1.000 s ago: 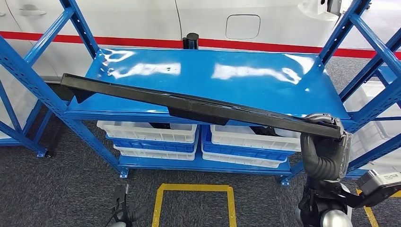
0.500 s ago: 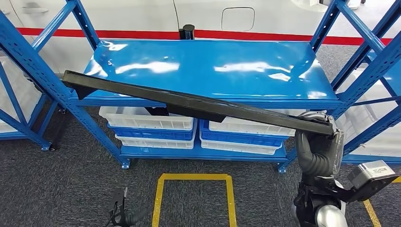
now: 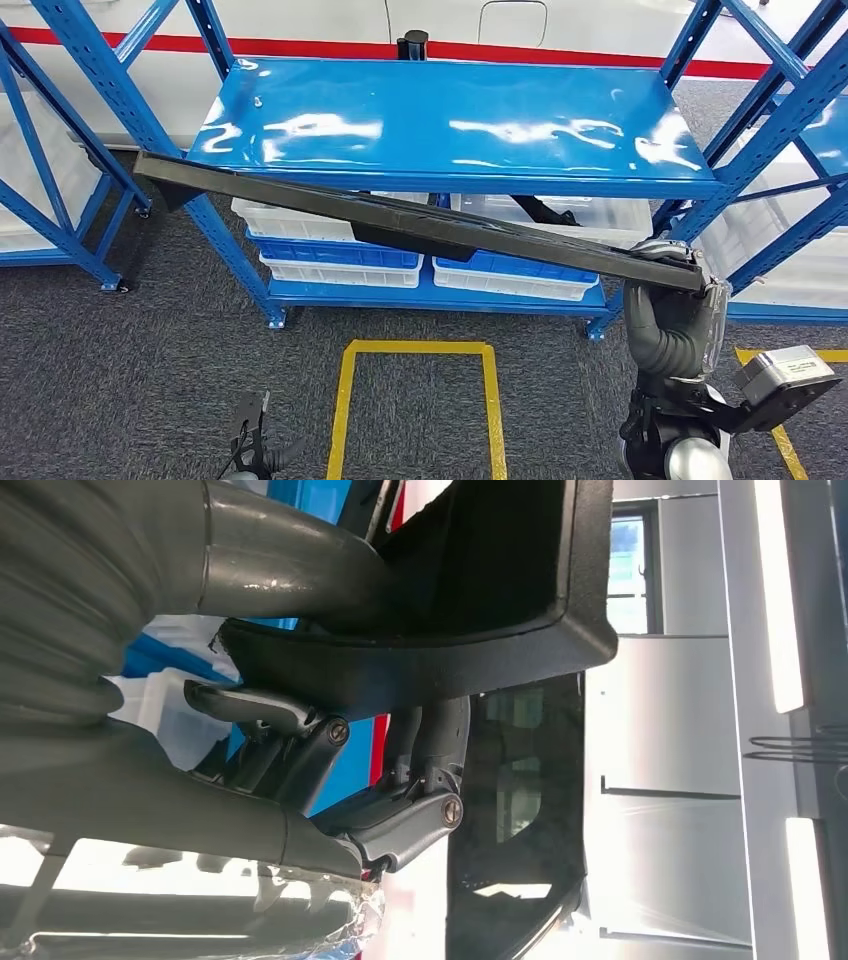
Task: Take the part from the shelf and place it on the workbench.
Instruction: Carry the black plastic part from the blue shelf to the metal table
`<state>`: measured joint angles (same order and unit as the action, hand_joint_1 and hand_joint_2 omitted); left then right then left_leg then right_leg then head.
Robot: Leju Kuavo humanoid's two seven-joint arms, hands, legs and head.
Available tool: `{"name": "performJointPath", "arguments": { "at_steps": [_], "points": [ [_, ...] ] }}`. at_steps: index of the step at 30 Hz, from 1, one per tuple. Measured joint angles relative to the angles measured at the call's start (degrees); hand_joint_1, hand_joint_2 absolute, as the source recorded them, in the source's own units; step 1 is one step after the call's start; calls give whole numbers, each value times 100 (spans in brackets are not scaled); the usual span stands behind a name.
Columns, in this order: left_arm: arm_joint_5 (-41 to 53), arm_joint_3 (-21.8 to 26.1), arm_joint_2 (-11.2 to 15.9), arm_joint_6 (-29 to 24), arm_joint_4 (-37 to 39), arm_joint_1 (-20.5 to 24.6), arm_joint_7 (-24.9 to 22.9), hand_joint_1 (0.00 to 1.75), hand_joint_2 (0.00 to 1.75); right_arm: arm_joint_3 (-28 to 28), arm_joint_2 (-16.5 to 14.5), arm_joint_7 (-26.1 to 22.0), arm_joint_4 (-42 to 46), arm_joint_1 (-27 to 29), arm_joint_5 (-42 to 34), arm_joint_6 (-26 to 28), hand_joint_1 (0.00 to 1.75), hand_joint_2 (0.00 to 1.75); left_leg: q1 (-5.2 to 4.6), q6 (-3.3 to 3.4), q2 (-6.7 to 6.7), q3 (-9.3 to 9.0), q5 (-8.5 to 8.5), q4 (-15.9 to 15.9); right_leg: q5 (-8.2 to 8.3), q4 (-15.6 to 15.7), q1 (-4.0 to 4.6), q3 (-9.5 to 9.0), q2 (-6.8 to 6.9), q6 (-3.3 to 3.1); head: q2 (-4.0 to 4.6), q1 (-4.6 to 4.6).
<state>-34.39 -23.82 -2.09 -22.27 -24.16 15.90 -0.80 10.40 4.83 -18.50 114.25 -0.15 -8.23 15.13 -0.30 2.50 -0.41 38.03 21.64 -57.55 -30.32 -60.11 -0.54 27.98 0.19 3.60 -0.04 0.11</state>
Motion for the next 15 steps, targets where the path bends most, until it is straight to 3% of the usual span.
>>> {"name": "performJointPath", "arguments": {
  "at_steps": [1, 2, 4, 5, 7, 8, 9, 10, 11, 12, 13, 15],
  "points": [
    [61, 0, 5, 16, -9, 8, -3, 0, 175, 1, 0, -8, 3, 8, 10, 10, 175, 175, -5, -28, 1, 15, -59, 9, -63, 305, 26, -183, -3, -46, 0, 5],
    [121, 0, 10, 34, -16, 15, -10, 0, 175, 1, 1, -16, 9, 20, 20, 21, 175, 175, -8, -59, 0, 22, -121, 27, -103, 454, 53, -248, -8, -87, 0, 10],
    [228, -1, 23, 62, -17, 24, -27, 0, 175, -1, 3, -32, 20, 64, 35, 41, 175, 175, 2, -130, 12, 55, -168, 50, -9, 480, 15, -159, -11, -156, 0, 16],
    [273, -2, 29, 67, -17, 23, -33, 0, 175, -1, 4, -36, 26, 87, 39, 51, 175, 175, 13, -170, 24, 102, -48, -19, 58, 480, -14, -115, -8, -212, 0, 24],
    [358, -5, 36, 84, -17, 19, -36, 0, 175, -4, 9, -46, 34, 136, 51, 61, 175, 175, 47, -249, 45, 279, 491, -525, 208, 484, -55, 10, 3, -296, 0, 51],
    [396, -8, 37, 93, -17, 16, -36, 0, 175, -6, 13, -50, 36, 163, 59, 64, 175, 175, 61, -282, 48, 390, 784, -934, 279, 476, -52, 96, 5, -320, 0, 61],
    [423, -9, 37, 101, -16, 13, -36, 0, 175, -8, 16, -55, 37, 190, 65, 65, 175, 175, 74, -308, 50, 482, 974, -1332, 344, 463, -49, 188, 7, -320, 0, 67],
    [439, -11, 37, 104, -16, 10, -37, 0, 175, -8, 19, -57, 37, 214, 71, 68, 175, 175, 86, -329, 52, 507, 1026, -1610, 404, 442, -48, 286, 7, -311, 0, 67],
    [455, -12, 37, 105, -15, 8, -37, 0, 175, -9, 21, -58, 37, 236, 75, 73, 175, 175, 101, -344, 52, 435, 955, -1689, 456, 413, -50, 384, 7, -296, 0, 68],
    [480, -14, 37, 107, -15, 8, -38, 0, 175, -10, 24, -62, 40, 255, 80, 82, 175, 175, 118, -352, 52, 245, 815, -1542, 495, 377, -56, 478, 5, -274, 0, 70],
    [523, -19, 35, 110, -16, 10, -38, 0, 175, -11, 27, -67, 46, 273, 85, 92, 175, 175, 136, -355, 51, -43, 689, -1220, 528, 335, -62, 562, 1, -249, 0, 71],
    [650, -31, 28, 126, -21, 17, -43, 0, 175, -15, 33, -91, 82, 308, 111, 113, 175, 175, 131, -321, 17, -624, 699, -440, 572, 258, -46, 684, 16, -190, 0, 73]
  ]
}}
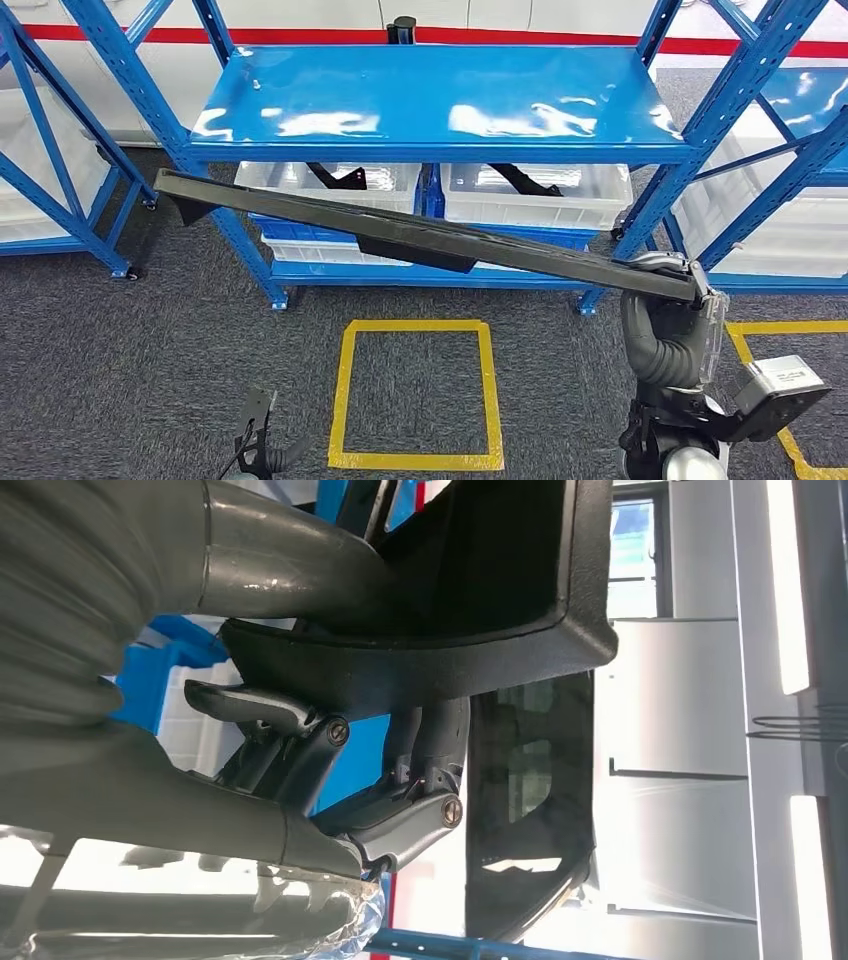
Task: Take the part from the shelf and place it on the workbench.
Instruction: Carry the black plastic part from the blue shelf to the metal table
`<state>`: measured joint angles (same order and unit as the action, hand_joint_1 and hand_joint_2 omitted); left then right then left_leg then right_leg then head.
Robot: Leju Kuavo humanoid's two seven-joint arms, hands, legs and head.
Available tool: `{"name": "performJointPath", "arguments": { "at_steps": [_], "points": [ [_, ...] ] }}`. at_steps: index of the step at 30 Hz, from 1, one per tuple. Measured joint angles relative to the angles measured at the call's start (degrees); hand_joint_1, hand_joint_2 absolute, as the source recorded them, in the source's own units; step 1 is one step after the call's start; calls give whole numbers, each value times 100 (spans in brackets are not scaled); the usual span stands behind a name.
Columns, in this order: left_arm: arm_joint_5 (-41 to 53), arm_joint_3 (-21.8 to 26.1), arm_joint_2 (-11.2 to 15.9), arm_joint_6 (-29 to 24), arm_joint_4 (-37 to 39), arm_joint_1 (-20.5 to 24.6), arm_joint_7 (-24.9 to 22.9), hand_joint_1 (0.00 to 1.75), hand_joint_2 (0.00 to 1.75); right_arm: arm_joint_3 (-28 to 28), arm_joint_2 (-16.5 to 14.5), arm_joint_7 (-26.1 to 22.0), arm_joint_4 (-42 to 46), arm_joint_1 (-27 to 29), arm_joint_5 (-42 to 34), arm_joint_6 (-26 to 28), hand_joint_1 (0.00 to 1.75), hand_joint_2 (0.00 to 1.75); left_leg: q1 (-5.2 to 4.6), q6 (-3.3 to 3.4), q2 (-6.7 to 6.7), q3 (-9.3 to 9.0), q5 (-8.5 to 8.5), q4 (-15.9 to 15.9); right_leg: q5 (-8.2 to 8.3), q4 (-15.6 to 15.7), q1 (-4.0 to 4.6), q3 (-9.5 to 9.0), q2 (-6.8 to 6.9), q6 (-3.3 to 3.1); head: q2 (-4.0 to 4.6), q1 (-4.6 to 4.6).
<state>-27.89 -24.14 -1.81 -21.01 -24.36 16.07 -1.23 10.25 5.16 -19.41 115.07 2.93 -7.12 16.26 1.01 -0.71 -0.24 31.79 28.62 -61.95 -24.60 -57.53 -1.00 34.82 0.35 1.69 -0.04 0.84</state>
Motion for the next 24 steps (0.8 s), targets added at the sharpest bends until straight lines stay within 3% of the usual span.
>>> {"name": "performJointPath", "arguments": {
  "at_steps": [2, 5, 6, 8, 10, 11, 12, 13, 15, 16, 17, 19, 20, 22, 24],
  "points": [
    [116, -10, -14, 18, -4, 4, -30, 0, 175, -4, 9, -32, 43, 31, 40, 9, 175, 175, -46, 89, -15, -207, 122, 381, 57, -25, 16, 47, 37, 81, 0, -9],
    [196, -13, -40, 16, -5, 0, -73, 0, 175, -10, 22, -64, 83, 71, 85, 11, 175, 175, -62, 277, 42, -148, 6, 460, 67, -66, 1, 117, 67, 181, 0, -15],
    [210, -12, -50, 12, -5, 0, -75, 0, 175, -12, 29, -71, 93, 78, 94, 11, 175, 175, -52, 331, 59, -121, -49, 483, -41, -229, 3, 198, 58, 175, 0, -30],
    [242, -11, -66, 14, -5, -5, -85, 0, 175, -16, 45, -80, 103, 88, 102, 11, 175, 175, -53, 384, 108, -29, -141, 494, -438, -952, 5, 488, 24, 129, 0, -64],
    [277, -10, -75, 25, -5, -21, -99, 0, 175, -17, 57, -83, 105, 108, 111, 11, 175, 175, -61, 387, 174, 74, -216, 490, -741, -1642, 8, 714, 0, 126, 0, -81],
    [293, -10, -76, 33, -5, -26, -105, 0, 175, -17, 61, -83, 105, 118, 115, 11, 175, 175, -64, 379, 216, 112, -248, 487, -765, -1684, 8, 674, -8, 149, 0, -83],
    [306, -10, -77, 38, -5, -28, -114, 0, 175, -17, 65, -83, 105, 124, 119, 11, 175, 175, -64, 368, 265, 138, -274, 485, -695, -1460, 7, 500, -24, 183, 0, -85],
    [321, -10, -77, 43, -6, -26, -125, 0, 175, -17, 67, -83, 106, 127, 120, 11, 175, 175, -63, 354, 318, 152, -294, 483, -564, -1034, 6, 222, -74, 214, 0, -87],
    [354, -9, -88, 47, -7, -13, -159, 0, 175, -17, 70, -82, 110, 123, 118, 10, 175, 175, -70, 311, 414, 181, -328, 471, -366, -194, 7, -287, -281, 208, 0, -86],
    [370, -8, -94, 48, -7, -7, -174, 0, 175, -17, 70, -80, 114, 123, 116, 8, 175, 175, -73, 281, 455, 206, -349, 466, -324, 22, 15, -412, -353, 188, 0, -88],
    [385, -7, -100, 49, -7, -4, -184, 0, 175, -17, 71, -79, 118, 121, 114, 5, 175, 175, -73, 247, 496, 234, -373, 465, -325, 82, 28, -445, -379, 159, 0, -87],
    [405, -6, -92, 48, -7, -7, -185, 0, 175, -19, 72, -76, 124, 119, 113, 1, 175, 175, -69, 177, 566, 279, -402, 465, -292, 83, 9, -438, -271, 112, 0, -90],
    [416, -6, -88, 47, -8, -7, -184, 0, 175, -21, 72, -74, 125, 119, 115, -1, 175, 175, -76, 149, 507, 312, -359, 415, -273, 98, -19, -440, -212, 67, 0, -81],
    [434, -6, -80, 45, -9, 1, -183, 0, 175, -23, 71, -70, 136, 124, 118, -3, 175, 175, -79, 101, 264, 516, -79, -10, -241, 131, -68, -437, -76, -31, 0, -46],
    [443, -6, -85, 46, -9, 1, -183, 0, 175, -24, 70, -67, 145, 129, 120, -5, 175, 175, -58, 51, 90, 872, 295, -788, -231, 129, -41, -415, 64, -80, 0, -14]
  ]
}}
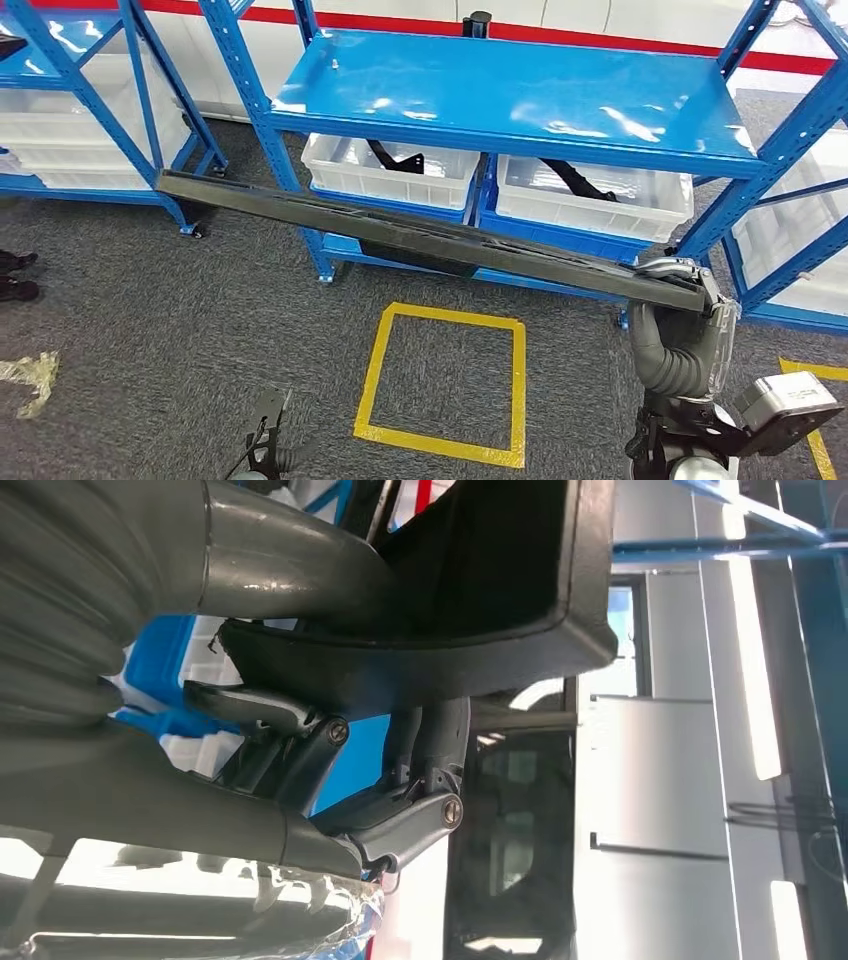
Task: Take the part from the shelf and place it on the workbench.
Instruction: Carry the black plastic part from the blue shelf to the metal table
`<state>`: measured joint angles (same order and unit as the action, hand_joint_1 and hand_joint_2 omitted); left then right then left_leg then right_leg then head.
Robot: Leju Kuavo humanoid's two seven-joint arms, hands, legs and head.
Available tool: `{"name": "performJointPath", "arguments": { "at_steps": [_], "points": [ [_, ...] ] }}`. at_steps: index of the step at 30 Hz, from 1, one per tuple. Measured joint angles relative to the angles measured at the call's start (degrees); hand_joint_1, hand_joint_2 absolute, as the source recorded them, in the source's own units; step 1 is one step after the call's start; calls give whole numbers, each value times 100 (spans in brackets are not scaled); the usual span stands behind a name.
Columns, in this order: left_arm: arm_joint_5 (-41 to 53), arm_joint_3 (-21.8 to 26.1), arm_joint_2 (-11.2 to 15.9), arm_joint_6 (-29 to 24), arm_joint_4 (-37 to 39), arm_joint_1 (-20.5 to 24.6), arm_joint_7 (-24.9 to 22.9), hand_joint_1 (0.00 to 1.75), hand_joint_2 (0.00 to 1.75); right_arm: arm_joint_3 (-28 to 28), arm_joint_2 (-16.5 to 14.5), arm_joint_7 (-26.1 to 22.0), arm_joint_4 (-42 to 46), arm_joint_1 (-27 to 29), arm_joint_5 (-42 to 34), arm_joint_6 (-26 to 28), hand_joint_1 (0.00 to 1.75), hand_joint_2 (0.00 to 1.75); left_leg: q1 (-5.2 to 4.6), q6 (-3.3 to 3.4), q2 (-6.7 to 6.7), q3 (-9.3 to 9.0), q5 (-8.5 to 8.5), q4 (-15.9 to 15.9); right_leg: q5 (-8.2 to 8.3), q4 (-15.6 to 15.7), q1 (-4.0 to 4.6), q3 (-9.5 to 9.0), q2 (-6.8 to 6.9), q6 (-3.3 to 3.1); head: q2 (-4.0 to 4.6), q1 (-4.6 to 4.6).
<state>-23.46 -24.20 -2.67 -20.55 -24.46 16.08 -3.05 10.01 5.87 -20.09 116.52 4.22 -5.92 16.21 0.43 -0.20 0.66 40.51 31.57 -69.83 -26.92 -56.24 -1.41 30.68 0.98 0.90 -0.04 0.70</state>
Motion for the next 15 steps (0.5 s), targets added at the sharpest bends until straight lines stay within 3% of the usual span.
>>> {"name": "performJointPath", "arguments": {
  "at_steps": [1, 2, 3, 4, 6, 7, 8, 10, 11, 13, 15],
  "points": [
    [3, 0, -2, 0, 0, -6, -1, 0, 175, 0, 1, 0, 0, 5, 1, -1, 175, 175, 16, -21, -22, 136, 98, -303, 3, -2, 8, 8, 69, -5, 0, 1],
    [7, 0, -3, 0, 0, -13, -1, 0, 175, 0, 1, 0, 0, 11, 2, -1, 175, 175, 29, -39, -37, 179, 92, -418, 5, -5, 12, 13, 139, -9, 0, 3],
    [11, 0, -3, 0, 0, -15, -1, 0, 175, 0, 0, 0, 0, 17, 3, -1, 175, 175, 42, -50, -60, 102, -20, -295, 6, -8, 12, 13, 206, -11, 0, 5],
    [14, 0, -1, 0, -1, -14, -1, 0, 175, 1, 0, 0, 0, 21, 4, -1, 175, 175, 53, -52, -110, -88, -206, 45, 5, -13, 11, 10, 267, -9, 0, 8],
    [16, 1, 1, 19, -3, 1, -3, 0, 175, 1, 0, 0, 7, 22, 6, -5, 175, 175, 44, -24, -343, -516, -503, 846, -9, -36, 47, 12, 371, 15, 0, 18],
    [17, 2, 2, 38, -9, 9, -8, 0, 175, 1, 1, -1, 11, 22, 8, -13, 175, 175, 27, 9, -428, -636, -567, 1091, -15, -47, 76, 19, 416, 37, 0, 13],
    [21, 3, 3, 61, -13, 13, -13, 0, 175, 2, 1, -3, 15, 23, 10, -22, 175, 175, 3, 45, -472, -670, -573, 1191, -17, -52, 106, 25, 463, 62, 0, 8],
    [42, 4, 8, 94, -22, 10, -20, 0, 175, 6, 1, -13, 21, 24, 13, -48, 175, 175, -25, 132, -356, -638, -602, 1211, -14, -40, 131, 23, 569, 117, 0, -8],
    [54, 4, 10, 102, -25, 5, -20, 0, 175, 8, 4, -19, 25, 23, 12, -58, 175, 175, -21, 176, -296, -632, -628, 1230, -39, -57, 123, 30, 552, 146, 0, -12],
    [71, 6, 12, 109, -33, 5, -16, 0, 175, 8, 15, -33, 35, 34, 11, -80, 175, 175, 2, 266, -177, -622, -689, 1271, -238, -354, 102, 162, 305, 158, 0, -31],
    [96, 9, 7, 114, -37, -3, -12, 0, 175, 7, 30, -56, 44, 78, 2, -102, 175, 175, 8, 314, -48, -584, -729, 1278, -589, -1105, 84, 498, 18, 106, 0, -58]
  ]
}}
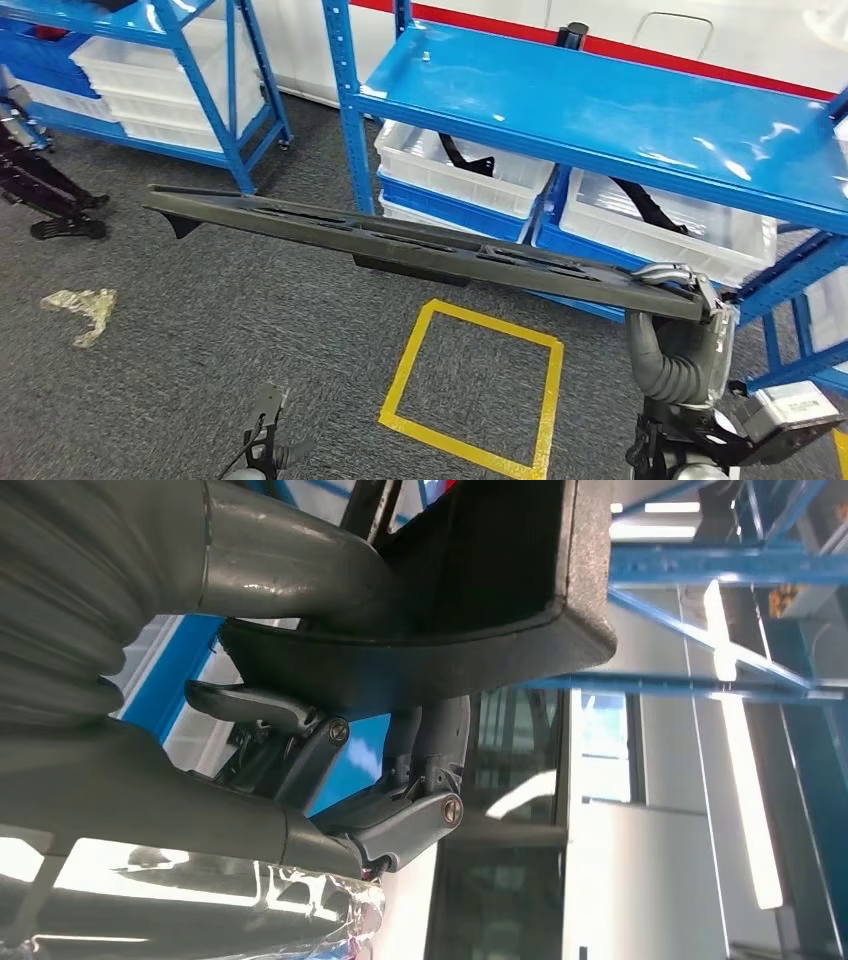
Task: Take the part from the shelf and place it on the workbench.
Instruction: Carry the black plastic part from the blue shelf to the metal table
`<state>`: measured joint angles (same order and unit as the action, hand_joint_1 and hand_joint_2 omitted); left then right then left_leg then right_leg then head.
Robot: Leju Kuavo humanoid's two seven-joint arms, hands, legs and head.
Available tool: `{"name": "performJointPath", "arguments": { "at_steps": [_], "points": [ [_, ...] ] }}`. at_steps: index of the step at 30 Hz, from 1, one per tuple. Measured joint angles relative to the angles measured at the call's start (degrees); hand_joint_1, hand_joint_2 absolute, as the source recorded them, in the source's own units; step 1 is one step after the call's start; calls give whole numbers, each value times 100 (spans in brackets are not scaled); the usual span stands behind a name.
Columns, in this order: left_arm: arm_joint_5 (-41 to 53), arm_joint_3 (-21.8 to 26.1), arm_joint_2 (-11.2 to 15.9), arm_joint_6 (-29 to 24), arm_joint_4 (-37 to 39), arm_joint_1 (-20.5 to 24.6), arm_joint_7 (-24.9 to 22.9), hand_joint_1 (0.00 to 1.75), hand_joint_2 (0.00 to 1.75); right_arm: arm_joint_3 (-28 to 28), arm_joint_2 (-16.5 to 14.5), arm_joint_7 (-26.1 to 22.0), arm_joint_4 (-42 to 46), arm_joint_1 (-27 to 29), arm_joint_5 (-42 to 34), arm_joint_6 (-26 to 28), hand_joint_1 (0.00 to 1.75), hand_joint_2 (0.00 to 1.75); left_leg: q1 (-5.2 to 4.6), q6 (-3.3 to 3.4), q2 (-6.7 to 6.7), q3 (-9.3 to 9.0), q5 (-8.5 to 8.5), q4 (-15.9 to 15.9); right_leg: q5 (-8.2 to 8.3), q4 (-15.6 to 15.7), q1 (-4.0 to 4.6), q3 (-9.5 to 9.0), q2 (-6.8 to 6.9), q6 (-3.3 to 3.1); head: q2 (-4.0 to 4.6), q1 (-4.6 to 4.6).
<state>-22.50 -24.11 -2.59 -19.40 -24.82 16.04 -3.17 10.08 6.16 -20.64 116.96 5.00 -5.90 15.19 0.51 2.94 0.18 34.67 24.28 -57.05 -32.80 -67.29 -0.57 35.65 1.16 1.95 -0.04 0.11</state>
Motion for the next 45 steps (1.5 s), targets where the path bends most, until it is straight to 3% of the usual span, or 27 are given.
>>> {"name": "performJointPath", "arguments": {
  "at_steps": [2, 3, 4, 6, 8, 10, 12, 14, 15, 17, 18, 20, 22, 23, 24, 26, 28, 30, 32, 33, 34, 35, 37, 39, 41, 43, 45],
  "points": [
    [31, 2, -11, -5, -1, -36, 4, 0, 175, -2, 12, -23, 4, 63, -11, -13, 175, 175, -2, 7, 153, 40, -33, -3, -197, -594, -2, 256, -82, 3, 0, -13],
    [42, 2, -15, -8, -1, -58, 5, 0, 175, -2, 18, -31, 4, 87, -14, -15, 175, 175, 0, -3, 232, 53, -49, -6, -161, -573, -9, 233, -97, 39, 0, -16],
    [47, 2, -16, -11, -1, -75, 5, 0, 175, -2, 23, -36, 7, 102, -15, -16, 175, 175, 4, -19, 310, 60, -63, -9, -46, -322, -22, 97, -119, 87, 0, -20],
    [57, 3, -19, -21, -5, -90, 12, 0, 175, -1, 31, -49, 20, 111, -20, -29, 175, 175, -1, -68, 459, 84, -87, -36, 239, 496, -65, -323, -296, 165, 0, -30],
    [76, 9, -24, -54, -27, -101, 27, 0, 175, 2, 34, -71, 37, 126, -33, -76, 175, 175, -18, -136, 582, 132, -116, -59, 375, 957, -86, -550, -441, 145, 0, -30],
    [110, 26, -20, -101, -45, -140, 43, 0, 175, 4, 37, -100, 46, 144, -55, -132, 175, 175, -13, -216, 687, 180, -166, -46, 409, 981, -78, -561, -382, 69, 0, -26],
    [144, 48, -19, -163, -51, -197, 84, 0, 175, 3, 44, -145, 48, 152, -108, -186, 175, 175, -12, -278, 525, 245, -102, -136, 452, 983, -97, -558, -268, -13, 0, -4],
    [159, 84, -35, -235, -64, -229, 167, 0, 175, 11, 52, -204, 46, 166, -192, -279, 175, 175, -15, -319, 175, 471, 238, -648, 479, 992, -99, -538, -131, -88, 0, 42],
    [158, 109, -49, -263, -71, -241, 215, 0, 175, 24, 56, -235, 42, 169, -239, -342, 175, 175, -10, -338, 70, 646, 457, -1045, 483, 991, -84, -523, -56, -112, 0, 66],
    [150, 164, -69, -287, -85, -303, 318, 0, 175, 68, 77, -292, 6, 141, -353, -495, 175, 175, 6, -360, 16, 910, 715, -1680, 488, 989, -60, -494, 95, -128, 0, 72],
    [145, 195, -75, -289, -93, -358, 364, 0, 175, 93, 90, -319, -28, 109, -412, -574, 175, 175, 10, -361, 4, 891, 690, -1709, 487, 988, -55, -487, 166, -128, 0, 74],
    [138, 250, -65, -266, -121, -472, 429, 0, 175, 143, 121, -359, -117, 10, -516, -710, 175, 175, 6, -330, -97, 522, 412, -1142, 486, 987, -49, -494, 291, -126, 0, 77],
    [135, 286, -29, -200, -174, -552, 466, 0, 175, 194, 154, -384, -220, -119, -594, -803, 175, 175, -40, -263, -356, 94, 199, -394, 474, 981, -1, -500, 405, -105, 0, 76],
    [129, 301, -3, -162, -205, -588, 478, 0, 175, 216, 167, -392, -273, -181, -623, -830, 175, 175, -65, -226, -438, -10, 160, -188, 468, 980, 27, -501, 462, -89, 0, 68],
    [116, 315, 22, -137, -235, -630, 489, 0, 175, 238, 177, -395, -323, -238, -646, -845, 175, 175, -91, -192, -451, -29, 163, -112, 462, 984, 51, -502, 525, -67, 0, 59],
    [87, 356, 70, -120, -294, -745, 502, 0, 175, 280, 184, -391, -405, -349, -674, -850, 175, 175, -88, -115, -302, -15, 125, -80, 442, 986, 58, -508, 595, -18, 0, 44],
    [72, 396, 100, -126, -353, -837, 509, 0, 175, 311, 186, -382, -459, -436, -692, -850, 175, 175, -56, -28, -166, -24, 66, -26, 293, 775, 39, -423, 347, 3, 0, 35],
    [68, 419, 110, -130, -397, -872, 511, 0, 175, 328, 190, -378, -503, -471, -706, -850, 175, 175, -37, 26, -16, -8, 27, -6, -35, 104, 10, -124, 11, -31, 0, 1],
    [65, 425, 110, -131, -423, -910, 510, 0, 175, 344, 190, -374, -546, -480, -713, -850, 175, 175, -36, 35, 152, 17, 8, -9, -289, -612, 0, 209, -81, -27, 0, -24],
    [64, 426, 112, -133, -433, -935, 509, 0, 175, 351, 190, -372, -566, -483, -713, -850, 175, 175, -34, 31, 237, 22, 0, -13, -287, -708, -6, 258, -92, 10, 0, -26],
    [64, 427, 114, -136, -439, -957, 508, 0, 175, 355, 190, -370, -581, -488, -712, -850, 175, 175, -30, 20, 320, 23, -7, -18, -180, -544, -17, 184, -104, 66, 0, -26],
    [64, 428, 116, -138, -447, -973, 508, 0, 175, 358, 191, -369, -594, -494, -711, -850, 175, 175, -22, 7, 400, 23, -11, -30, -7, -176, -38, 12, -145, 127, 0, -26],
    [64, 431, 120, -140, -471, -987, 508, 0, 175, 368, 191, -364, -614, -513, -710, -850, 175, 175, -19, -47, 553, 54, -13, -74, 293, 623, -90, -355, -361, 192, 0, -34],
    [64, 432, 126, -140, -489, -999, 508, 0, 175, 382, 190, -358, -626, -525, -711, -851, 175, 175, -27, -129, 666, 113, -34, -97, 393, 924, -93, -488, -471, 145, 0, -39],
    [63, 433, 143, -144, -495, -1027, 508, 0, 175, 391, 189, -355, -633, -533, -711, -851, 175, 175, -13, -202, 752, 155, -70, -83, 431, 924, -85, -486, -358, 63, 0, -33],
    [62, 433, 158, -155, -509, -1050, 502, 0, 175, 395, 183, -347, -639, -551, -707, -850, 175, 175, -14, -253, 572, 260, 48, -250, 460, 940, -108, -488, -237, -28, 0, -2],
    [62, 433, 158, -163, -541, -1053, 464, 0, 175, 400, 160, -302, -641, -567, -685, -850, 175, 175, -19, -298, 206, 553, 398, -863, 467, 946, -95, -480, -95, -100, 0, 47]
  ]
}}
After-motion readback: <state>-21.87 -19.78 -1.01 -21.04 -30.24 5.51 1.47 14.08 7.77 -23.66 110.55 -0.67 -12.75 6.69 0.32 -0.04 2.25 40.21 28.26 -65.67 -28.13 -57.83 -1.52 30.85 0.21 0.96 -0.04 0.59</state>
